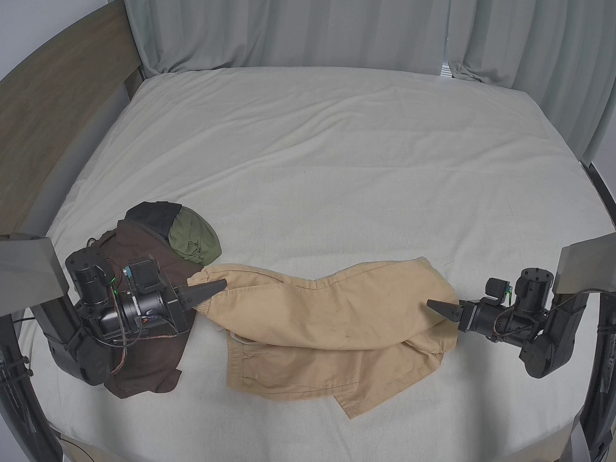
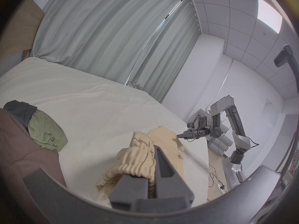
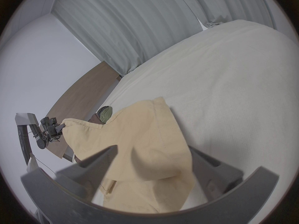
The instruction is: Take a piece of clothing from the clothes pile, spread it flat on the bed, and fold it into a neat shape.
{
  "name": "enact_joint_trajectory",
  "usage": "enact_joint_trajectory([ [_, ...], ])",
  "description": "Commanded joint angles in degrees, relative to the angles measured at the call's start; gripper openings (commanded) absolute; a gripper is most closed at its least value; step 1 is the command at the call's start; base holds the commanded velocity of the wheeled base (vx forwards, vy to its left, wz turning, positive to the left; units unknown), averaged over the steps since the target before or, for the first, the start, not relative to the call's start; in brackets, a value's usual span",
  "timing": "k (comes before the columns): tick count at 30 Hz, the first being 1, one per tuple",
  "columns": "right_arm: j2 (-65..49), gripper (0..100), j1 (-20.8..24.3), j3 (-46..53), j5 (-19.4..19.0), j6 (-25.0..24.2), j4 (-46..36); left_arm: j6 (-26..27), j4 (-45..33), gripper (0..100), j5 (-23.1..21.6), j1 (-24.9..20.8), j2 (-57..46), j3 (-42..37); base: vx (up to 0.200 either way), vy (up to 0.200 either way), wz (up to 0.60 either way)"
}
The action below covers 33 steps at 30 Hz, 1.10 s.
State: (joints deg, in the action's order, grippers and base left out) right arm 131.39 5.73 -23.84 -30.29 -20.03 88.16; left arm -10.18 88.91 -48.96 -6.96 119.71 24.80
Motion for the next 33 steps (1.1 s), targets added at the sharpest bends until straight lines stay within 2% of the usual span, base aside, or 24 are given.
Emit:
enact_joint_trajectory([
  [1, 0.09, 0, 0.77, -0.68, -0.03, -0.1, -0.01, -0.19, 0.13, 0, 0.09, 0.02, 0.87, 1.31, 0.0, 0.0, 0.0],
  [7, -0.52, 0, 1.04, 0.29, -0.56, 0.08, -0.01, -0.81, 0.13, 0, 0.35, 0.63, 2.28, 3.42, 0.0, 0.0, 0.0],
  [11, -3.07, 0, 2.36, 5.04, -6.53, 0.43, -0.01, -0.81, 0.13, 0, 0.35, 2.21, 2.9, 4.74, 0.0, 0.0, 0.0],
  [16, -5.18, 0, 3.41, 10.84, -11.81, 2.54, -0.01, -0.98, 0.13, 0, 0.44, 3.18, 3.07, 5.44, 0.0, 0.0, 0.0],
  [17, -5.09, 0, 3.67, 12.77, -14.0, 3.59, -0.01, -0.9, 0.13, 0, 0.44, 3.18, 3.51, 5.53, 0.0, 0.0, 0.0],
  [20, -4.65, 0, 4.11, 15.41, -16.99, 6.23, -0.01, -0.81, 0.13, 0, 0.44, 3.27, 3.95, 5.88, 0.0, 0.0, 0.0],
  [24, -4.65, 0, 4.47, 17.69, -18.13, 7.72, -0.01, -0.81, 0.13, 0, 0.44, 3.62, 4.04, 6.05, 0.0, 0.0, 0.0],
  [33, -1.14, 0, 7.19, 20.86, -18.05, 12.73, -0.01, -0.1, 0.13, 0, 0.18, 3.88, 4.57, 5.53, 0.0, 0.0, 0.0],
])
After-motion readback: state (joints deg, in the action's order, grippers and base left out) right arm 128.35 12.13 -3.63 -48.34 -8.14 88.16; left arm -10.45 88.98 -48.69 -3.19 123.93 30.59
